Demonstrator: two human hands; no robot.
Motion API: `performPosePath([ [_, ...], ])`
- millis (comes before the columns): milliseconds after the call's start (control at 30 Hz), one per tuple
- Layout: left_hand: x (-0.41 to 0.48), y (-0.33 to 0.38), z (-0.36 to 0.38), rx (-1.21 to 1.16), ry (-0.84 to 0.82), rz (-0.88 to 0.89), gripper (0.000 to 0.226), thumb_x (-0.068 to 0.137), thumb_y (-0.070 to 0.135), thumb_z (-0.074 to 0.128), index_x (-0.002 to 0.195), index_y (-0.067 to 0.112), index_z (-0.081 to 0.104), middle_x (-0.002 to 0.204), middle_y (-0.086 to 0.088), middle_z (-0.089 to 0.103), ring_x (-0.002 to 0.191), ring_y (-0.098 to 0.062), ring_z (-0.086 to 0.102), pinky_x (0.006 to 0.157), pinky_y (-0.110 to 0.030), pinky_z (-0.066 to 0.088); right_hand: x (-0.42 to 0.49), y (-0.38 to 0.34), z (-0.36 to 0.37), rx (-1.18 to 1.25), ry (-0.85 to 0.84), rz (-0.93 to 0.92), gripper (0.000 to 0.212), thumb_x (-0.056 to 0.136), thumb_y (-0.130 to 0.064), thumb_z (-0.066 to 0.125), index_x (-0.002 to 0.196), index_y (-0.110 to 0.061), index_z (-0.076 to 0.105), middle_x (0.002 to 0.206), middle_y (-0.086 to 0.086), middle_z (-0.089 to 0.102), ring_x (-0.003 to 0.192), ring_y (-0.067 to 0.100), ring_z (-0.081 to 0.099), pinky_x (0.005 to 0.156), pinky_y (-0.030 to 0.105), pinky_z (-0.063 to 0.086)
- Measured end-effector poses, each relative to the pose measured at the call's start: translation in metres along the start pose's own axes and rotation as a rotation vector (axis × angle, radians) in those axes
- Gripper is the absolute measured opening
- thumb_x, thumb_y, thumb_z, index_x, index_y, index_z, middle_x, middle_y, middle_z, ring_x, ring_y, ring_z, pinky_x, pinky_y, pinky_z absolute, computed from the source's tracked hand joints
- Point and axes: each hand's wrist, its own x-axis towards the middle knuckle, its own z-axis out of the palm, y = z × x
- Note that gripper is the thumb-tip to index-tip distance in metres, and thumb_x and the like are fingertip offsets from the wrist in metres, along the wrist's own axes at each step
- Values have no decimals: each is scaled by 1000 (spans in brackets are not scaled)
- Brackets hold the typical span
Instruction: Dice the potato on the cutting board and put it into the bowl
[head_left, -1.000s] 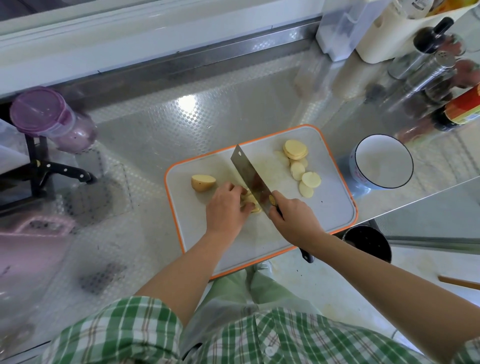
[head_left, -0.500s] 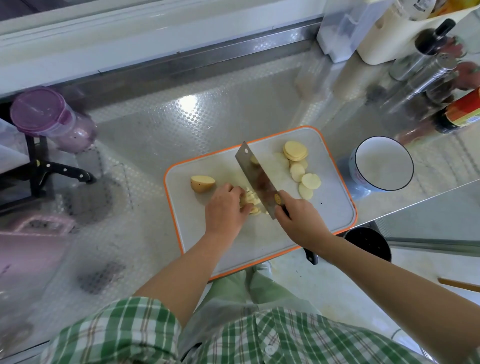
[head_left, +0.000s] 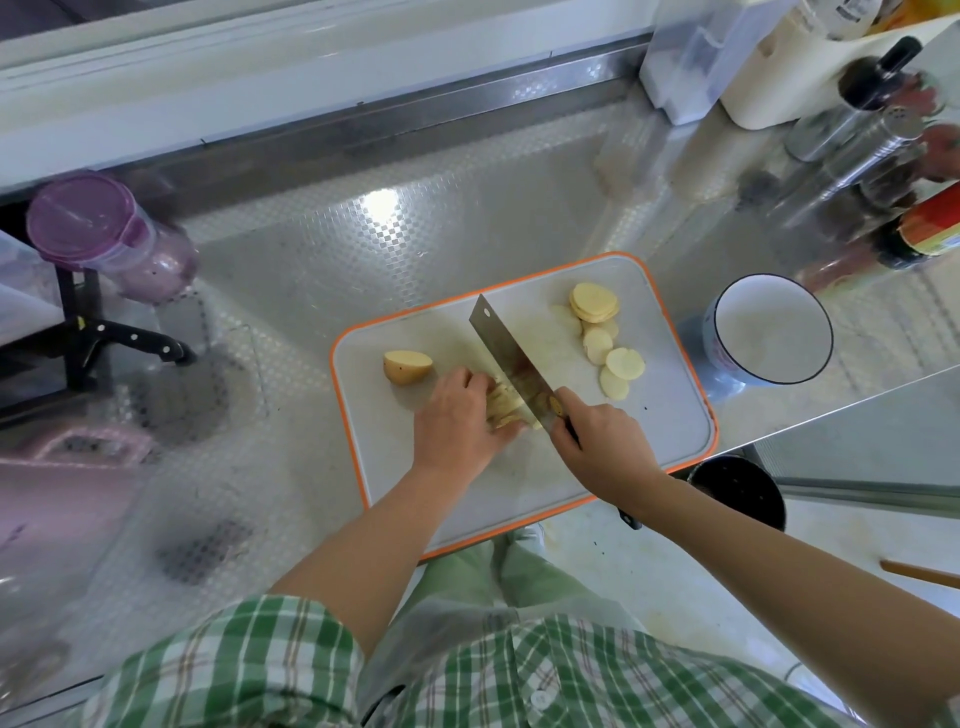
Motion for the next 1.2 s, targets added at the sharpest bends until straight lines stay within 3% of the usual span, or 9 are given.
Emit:
performPosePath([
  [367, 1, 3, 4, 64, -3, 35, 45, 74, 48, 73, 104, 17, 56, 103, 0, 52, 102, -19, 51, 70, -33, 48, 0, -4, 5, 33, 12, -10, 12, 97, -22, 41, 89, -13, 40, 56, 9, 44, 54, 35, 48, 48, 33, 30],
  [600, 0, 2, 6, 71, 18, 35, 44, 73, 45, 74, 102, 17, 56, 100, -1, 52, 99, -21, 52, 67, -36, 50, 2, -9, 10, 17, -3, -6, 12, 99, -24, 37, 97, -14, 42, 55, 3, 39, 53, 31, 47, 48, 30, 26],
  [800, -1, 4, 9, 59, 47, 89, 39, 73, 37, 77, 104, 23, 58, 99, -1, 48, 94, -21, 50, 65, -35, 51, 2, 2, 0, 65, 18, 40, 12, 97, -21, 39, 88, -14, 38, 54, 4, 39, 49, 26, 39, 47, 31, 26],
  [967, 3, 8, 14, 79, 91, 181, 31, 72, 31, 78, 99, 23, 64, 98, -3, 48, 90, -22, 49, 68, -31, 47, 4, 4, -7, 178, 36, 106, 18, 96, -19, 42, 80, -15, 35, 54, 4, 40, 47, 21, 35, 47, 32, 26],
  [1200, 13, 20, 13, 149, 72, 87, 16, 78, 28, 72, 83, 15, 64, 93, -6, 52, 89, -26, 50, 70, -37, 45, 2, -1, -3, 159, -6, 75, 17, 97, -21, 41, 82, -14, 37, 55, 3, 39, 49, 22, 38, 46, 31, 25],
])
